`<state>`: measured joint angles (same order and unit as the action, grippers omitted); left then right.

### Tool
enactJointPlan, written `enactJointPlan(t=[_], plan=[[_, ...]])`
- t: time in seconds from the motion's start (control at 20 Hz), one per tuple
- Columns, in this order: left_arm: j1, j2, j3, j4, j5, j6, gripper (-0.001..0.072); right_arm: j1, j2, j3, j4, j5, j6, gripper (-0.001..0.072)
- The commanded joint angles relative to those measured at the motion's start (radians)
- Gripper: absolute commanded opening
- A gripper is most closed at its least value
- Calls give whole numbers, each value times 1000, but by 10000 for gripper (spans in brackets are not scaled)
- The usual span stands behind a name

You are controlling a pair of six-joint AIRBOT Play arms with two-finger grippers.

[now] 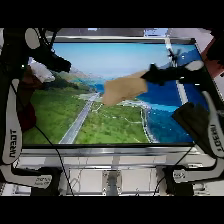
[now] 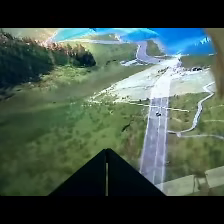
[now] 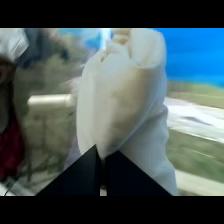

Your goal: Fold the shirts.

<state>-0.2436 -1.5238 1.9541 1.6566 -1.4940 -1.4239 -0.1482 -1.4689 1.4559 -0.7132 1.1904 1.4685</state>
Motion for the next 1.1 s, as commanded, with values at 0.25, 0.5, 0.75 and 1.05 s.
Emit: enactJointPlan(t=[0.25,0.5,0.75,1.05], plan=[[1,1,0,-67,-10,-36,12,-727,354,0,-375,433,108,27],[1,1,0,-116,-18,-41,11,-949,357,-23,-813,618,133,31],[1,1,0,-121,-22,-46,12,-955,358,-43,-615,541,137,390],[1,1,0,-164,-14,-51,12,-814,358,-44,145,370,-169,388]])
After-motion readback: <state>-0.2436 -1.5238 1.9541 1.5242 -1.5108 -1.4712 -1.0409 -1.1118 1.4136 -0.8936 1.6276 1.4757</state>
